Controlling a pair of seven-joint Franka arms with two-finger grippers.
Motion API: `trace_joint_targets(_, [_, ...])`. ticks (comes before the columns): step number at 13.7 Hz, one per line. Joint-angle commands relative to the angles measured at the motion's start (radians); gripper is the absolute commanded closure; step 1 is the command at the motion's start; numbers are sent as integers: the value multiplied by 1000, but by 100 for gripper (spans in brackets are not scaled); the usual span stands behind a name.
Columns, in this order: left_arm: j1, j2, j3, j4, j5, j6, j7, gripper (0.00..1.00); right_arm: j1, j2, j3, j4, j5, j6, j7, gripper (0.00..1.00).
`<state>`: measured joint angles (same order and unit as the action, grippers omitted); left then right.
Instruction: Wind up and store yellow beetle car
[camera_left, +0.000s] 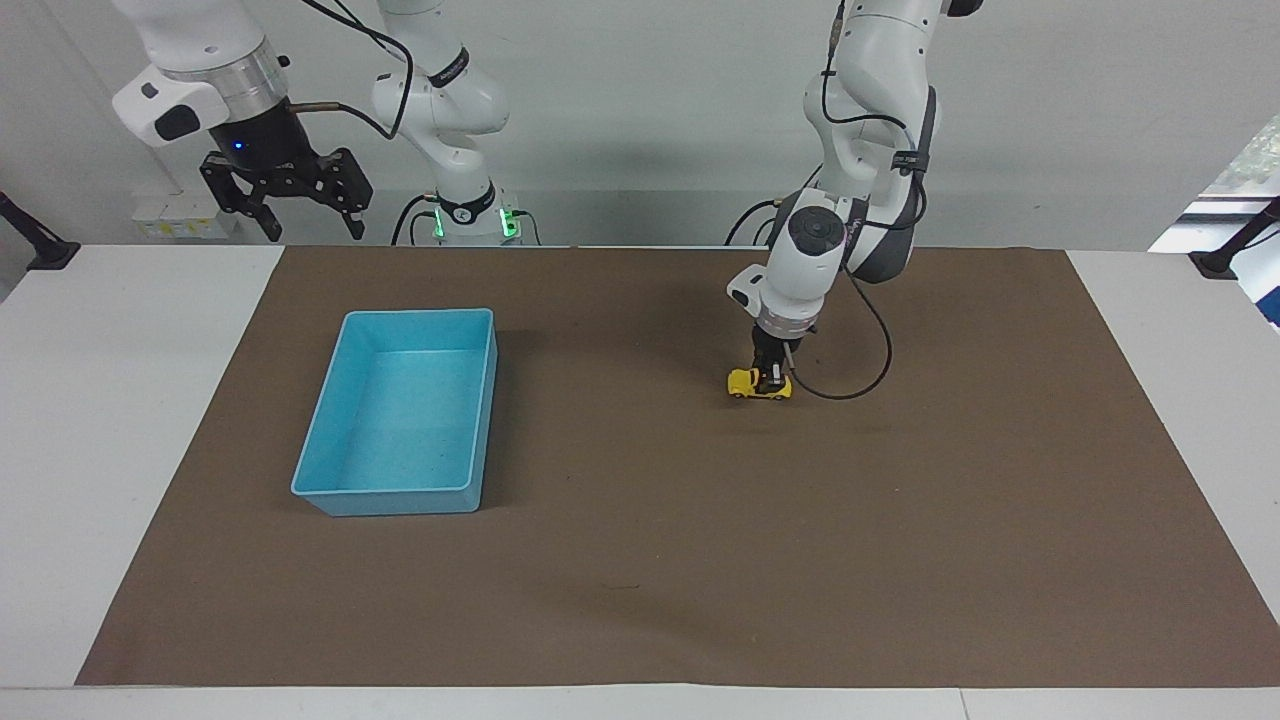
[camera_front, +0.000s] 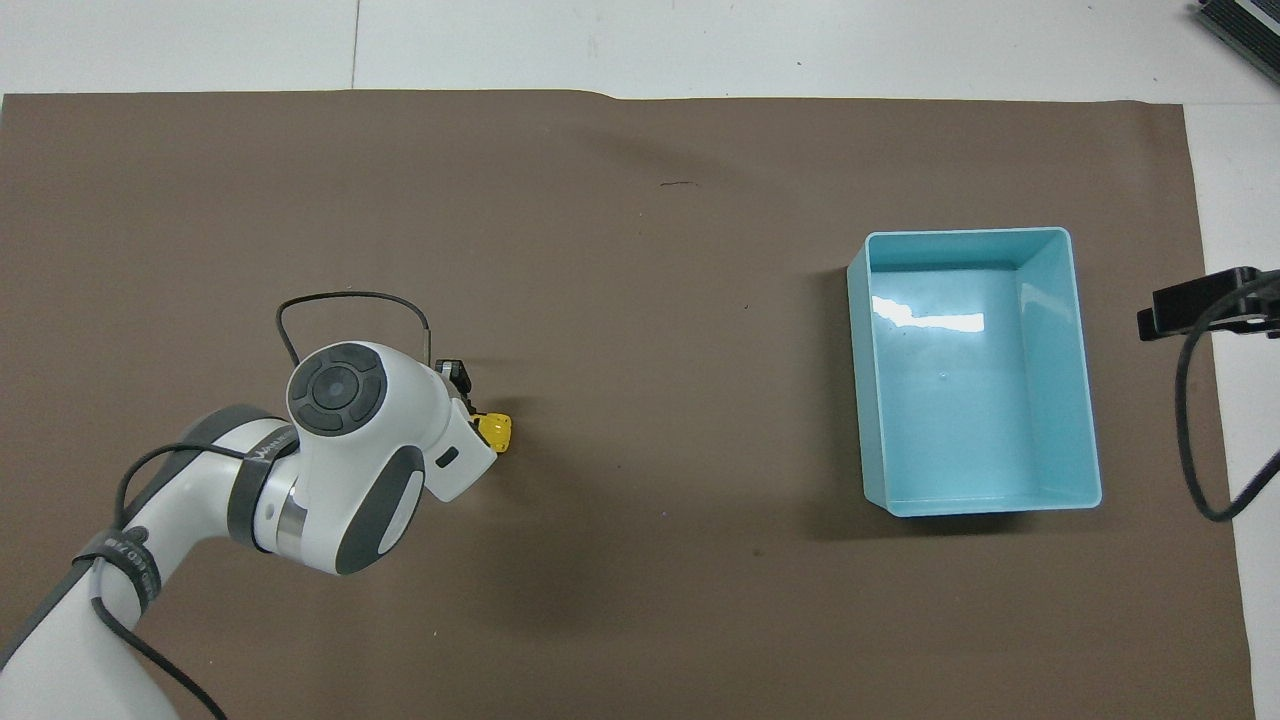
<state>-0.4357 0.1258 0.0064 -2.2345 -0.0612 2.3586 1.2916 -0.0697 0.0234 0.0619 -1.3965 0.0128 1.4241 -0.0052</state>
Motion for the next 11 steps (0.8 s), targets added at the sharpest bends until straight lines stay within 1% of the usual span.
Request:
trace_joint_targets(1, [57, 28, 4, -28, -2, 61, 75, 100, -16, -2, 10, 4, 13, 2, 11, 0])
trace_joint_targets(10, [169, 32, 6, -27, -2, 38, 178, 100, -18, 0, 9, 4, 13, 2, 13, 0])
trace_joint_targets(11, [169, 29, 6, -14, -2, 21, 161, 64, -18, -2, 9, 4, 13, 2, 13, 0])
